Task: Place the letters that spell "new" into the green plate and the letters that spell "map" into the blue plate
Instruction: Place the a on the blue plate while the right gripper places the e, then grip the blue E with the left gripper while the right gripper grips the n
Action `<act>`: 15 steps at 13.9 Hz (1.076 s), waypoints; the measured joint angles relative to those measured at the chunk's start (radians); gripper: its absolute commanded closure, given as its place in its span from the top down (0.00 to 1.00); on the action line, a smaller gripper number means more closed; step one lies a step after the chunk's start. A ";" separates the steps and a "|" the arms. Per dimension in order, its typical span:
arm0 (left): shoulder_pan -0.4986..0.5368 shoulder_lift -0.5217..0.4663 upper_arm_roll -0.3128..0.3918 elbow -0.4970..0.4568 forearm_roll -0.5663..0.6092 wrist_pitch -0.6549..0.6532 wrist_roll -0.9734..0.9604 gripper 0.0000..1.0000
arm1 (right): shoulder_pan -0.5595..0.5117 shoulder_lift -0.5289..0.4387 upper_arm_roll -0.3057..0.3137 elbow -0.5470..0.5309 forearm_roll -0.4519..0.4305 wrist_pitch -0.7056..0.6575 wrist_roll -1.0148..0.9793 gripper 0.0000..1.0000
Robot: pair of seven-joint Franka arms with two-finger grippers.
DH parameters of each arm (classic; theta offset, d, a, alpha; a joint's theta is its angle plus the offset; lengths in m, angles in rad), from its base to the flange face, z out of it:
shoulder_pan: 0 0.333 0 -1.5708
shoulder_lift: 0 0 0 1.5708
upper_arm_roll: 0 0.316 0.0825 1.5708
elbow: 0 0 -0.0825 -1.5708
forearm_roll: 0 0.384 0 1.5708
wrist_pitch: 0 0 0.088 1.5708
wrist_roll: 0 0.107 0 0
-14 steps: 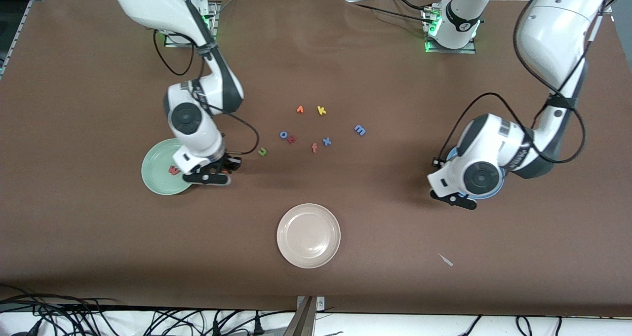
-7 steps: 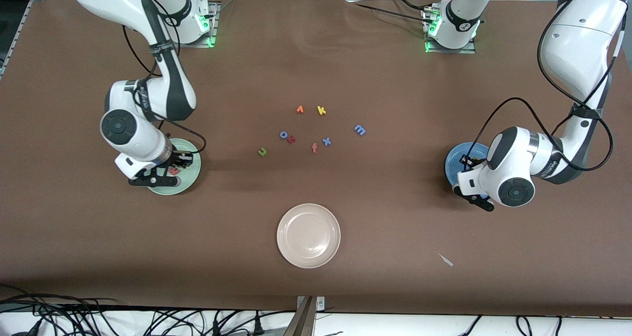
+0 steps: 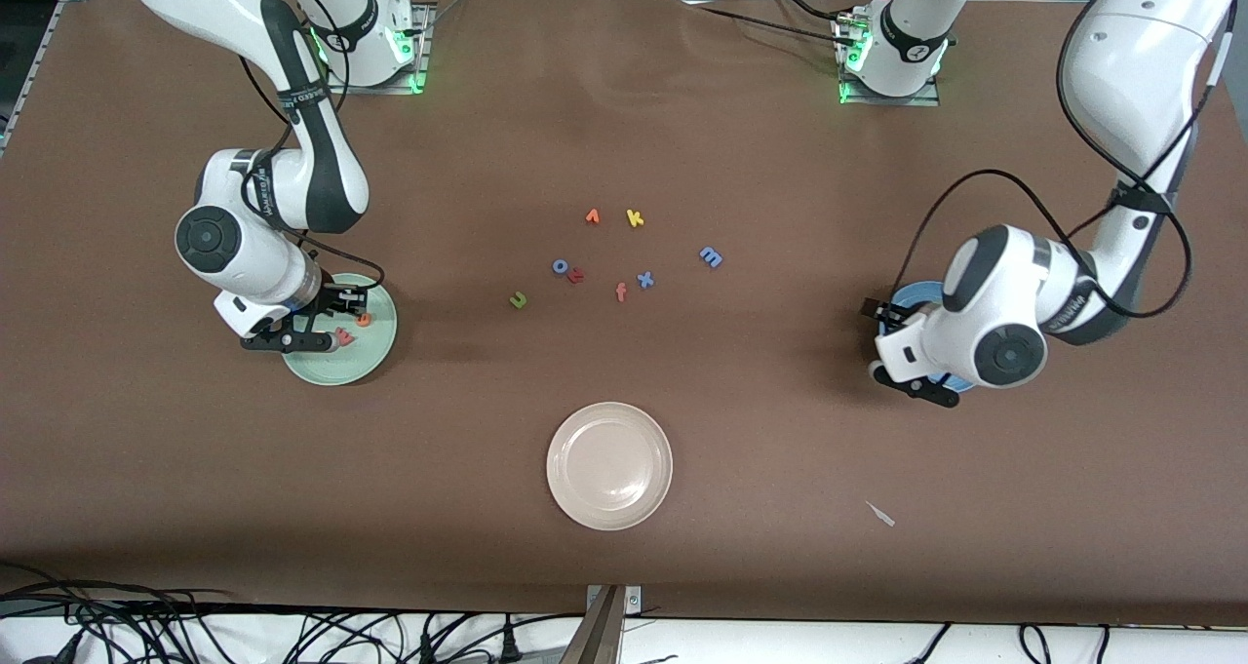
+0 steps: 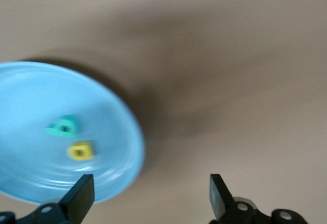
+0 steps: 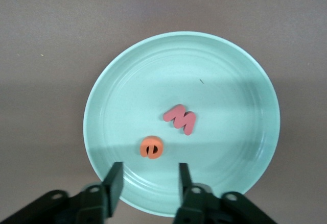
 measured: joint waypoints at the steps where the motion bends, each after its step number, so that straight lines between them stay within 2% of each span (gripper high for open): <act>1: 0.002 -0.034 -0.024 -0.066 -0.014 0.062 -0.072 1.00 | 0.000 0.000 0.000 0.000 0.001 0.001 0.000 0.84; 4: 0.004 -0.113 -0.106 -0.260 -0.021 0.255 -0.307 1.00 | 0.001 -0.001 0.008 0.000 0.011 0.002 0.029 0.86; 7: 0.000 -0.131 -0.164 -0.403 -0.021 0.440 -0.512 1.00 | 0.007 -0.002 0.078 0.000 0.020 0.028 0.163 0.86; 11: -0.057 -0.131 -0.177 -0.446 -0.021 0.515 -0.755 1.00 | 0.043 -0.002 0.176 0.000 0.020 0.076 0.410 0.86; 15: -0.139 -0.119 -0.176 -0.457 0.007 0.583 -1.034 1.00 | 0.165 0.015 0.189 -0.012 0.020 0.160 0.701 0.86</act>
